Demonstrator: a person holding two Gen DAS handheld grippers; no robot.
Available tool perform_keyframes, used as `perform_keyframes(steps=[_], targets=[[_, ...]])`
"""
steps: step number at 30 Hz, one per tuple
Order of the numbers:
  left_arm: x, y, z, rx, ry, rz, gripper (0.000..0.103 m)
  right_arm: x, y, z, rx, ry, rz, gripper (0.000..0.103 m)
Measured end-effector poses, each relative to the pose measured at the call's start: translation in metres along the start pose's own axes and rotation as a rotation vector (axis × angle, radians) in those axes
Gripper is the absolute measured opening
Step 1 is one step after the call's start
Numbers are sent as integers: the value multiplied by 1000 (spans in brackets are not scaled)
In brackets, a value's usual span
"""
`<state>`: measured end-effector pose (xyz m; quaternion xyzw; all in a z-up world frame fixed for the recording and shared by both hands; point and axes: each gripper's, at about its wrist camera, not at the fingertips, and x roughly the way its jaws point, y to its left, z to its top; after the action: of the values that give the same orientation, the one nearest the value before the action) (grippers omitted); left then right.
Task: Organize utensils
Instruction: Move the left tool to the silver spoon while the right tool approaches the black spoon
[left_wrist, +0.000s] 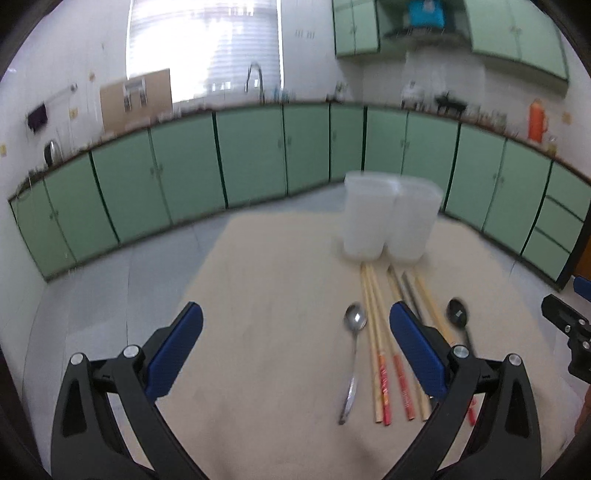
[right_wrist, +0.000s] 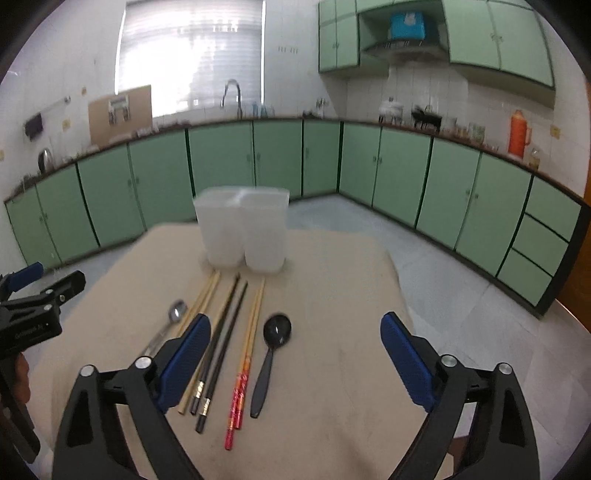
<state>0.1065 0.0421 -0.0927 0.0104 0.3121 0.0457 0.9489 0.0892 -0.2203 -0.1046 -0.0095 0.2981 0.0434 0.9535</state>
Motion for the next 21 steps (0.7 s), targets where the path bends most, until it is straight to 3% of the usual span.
perform_keyframes(steps=[7, 15, 21], targets=[[54, -18, 3, 77, 136, -28, 98, 55, 4, 4, 4, 131, 15, 80], [110, -31, -4, 122, 267, -52, 98, 84, -9, -1, 43, 194, 13, 79], [123, -28, -14, 124, 317, -44, 98, 97, -14, -5, 63, 215, 18, 79]])
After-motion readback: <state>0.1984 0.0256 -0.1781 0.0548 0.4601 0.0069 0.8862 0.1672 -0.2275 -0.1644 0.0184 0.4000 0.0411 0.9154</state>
